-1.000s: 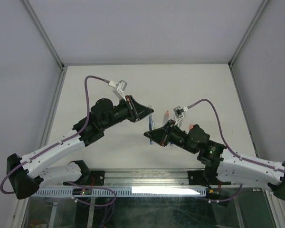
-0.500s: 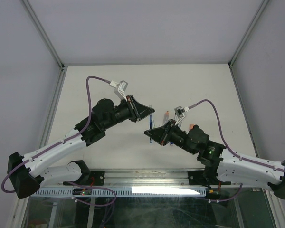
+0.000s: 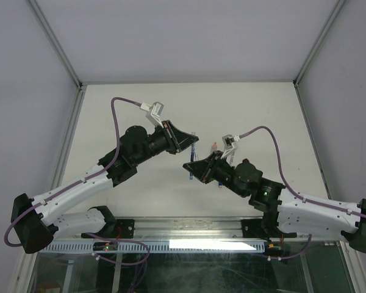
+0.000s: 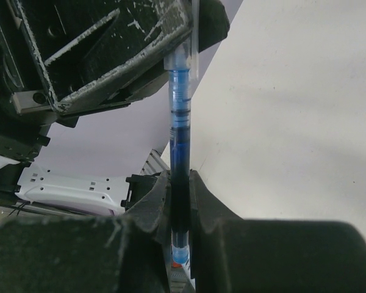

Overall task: Insert the pens into the pen caps
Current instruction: Insert the pen cap onto the pen.

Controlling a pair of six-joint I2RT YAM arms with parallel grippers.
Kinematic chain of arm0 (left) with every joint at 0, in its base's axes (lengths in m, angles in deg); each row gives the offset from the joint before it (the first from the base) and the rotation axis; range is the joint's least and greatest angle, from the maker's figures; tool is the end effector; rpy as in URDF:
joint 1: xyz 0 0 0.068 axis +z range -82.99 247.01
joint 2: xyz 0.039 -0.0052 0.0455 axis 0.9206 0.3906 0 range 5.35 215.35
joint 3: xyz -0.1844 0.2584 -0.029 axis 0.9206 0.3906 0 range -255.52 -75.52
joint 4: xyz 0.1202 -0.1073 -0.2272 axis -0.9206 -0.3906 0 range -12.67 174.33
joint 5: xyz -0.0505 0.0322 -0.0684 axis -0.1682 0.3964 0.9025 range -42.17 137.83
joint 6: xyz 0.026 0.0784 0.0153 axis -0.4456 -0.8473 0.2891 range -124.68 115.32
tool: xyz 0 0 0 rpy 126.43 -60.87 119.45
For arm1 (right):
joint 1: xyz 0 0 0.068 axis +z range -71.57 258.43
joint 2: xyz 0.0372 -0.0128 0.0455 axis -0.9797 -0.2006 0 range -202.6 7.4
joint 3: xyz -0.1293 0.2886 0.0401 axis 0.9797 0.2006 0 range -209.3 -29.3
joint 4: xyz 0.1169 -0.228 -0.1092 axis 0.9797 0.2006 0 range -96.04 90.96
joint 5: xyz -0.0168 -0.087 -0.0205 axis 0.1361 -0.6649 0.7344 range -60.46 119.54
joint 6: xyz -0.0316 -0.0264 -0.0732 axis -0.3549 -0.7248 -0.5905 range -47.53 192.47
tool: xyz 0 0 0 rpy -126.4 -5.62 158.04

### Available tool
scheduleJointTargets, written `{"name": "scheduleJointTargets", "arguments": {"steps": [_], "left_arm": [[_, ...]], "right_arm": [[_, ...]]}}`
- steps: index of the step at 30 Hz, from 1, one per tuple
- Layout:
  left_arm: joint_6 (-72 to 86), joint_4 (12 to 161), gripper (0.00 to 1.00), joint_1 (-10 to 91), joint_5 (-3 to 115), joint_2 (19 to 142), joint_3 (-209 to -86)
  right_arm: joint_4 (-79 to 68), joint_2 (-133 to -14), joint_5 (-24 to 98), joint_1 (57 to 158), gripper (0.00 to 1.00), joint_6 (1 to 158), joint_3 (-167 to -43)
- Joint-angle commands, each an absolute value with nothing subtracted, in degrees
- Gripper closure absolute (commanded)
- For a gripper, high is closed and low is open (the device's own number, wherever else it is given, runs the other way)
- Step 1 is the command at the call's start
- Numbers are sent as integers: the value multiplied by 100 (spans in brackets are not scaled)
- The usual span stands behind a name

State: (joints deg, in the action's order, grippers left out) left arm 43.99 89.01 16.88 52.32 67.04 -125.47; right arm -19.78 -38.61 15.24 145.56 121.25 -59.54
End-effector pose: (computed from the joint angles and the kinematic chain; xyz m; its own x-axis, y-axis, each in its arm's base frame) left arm 0.1805 -0.2252 0.3746 -0.6639 -0.3728 -0.6482 0.4791 0.4534 -0.7515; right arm 0.1017 0.1944 0.3185 -0.6085 0.4328 -0.6651 -0.5148 0.4226 0.7459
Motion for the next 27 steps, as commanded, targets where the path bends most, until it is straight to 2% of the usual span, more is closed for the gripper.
{"name": "scheduleJointTargets", "arguments": {"steps": [1,11,27], "left_arm": [[4366,9025,100,1603,5807,6669,-12520],[4215,8872,100,1602,5780,6529,-12497],[4087,8932,100,1602,6031,6553,-12470]], "right_arm": [[-2191,-4034,543,14432,100,11915,-6560],[-1575,-3833,217,14409,100,11844,-6788],[-995,-4216,585,14262,100,12358,-7029]]}}
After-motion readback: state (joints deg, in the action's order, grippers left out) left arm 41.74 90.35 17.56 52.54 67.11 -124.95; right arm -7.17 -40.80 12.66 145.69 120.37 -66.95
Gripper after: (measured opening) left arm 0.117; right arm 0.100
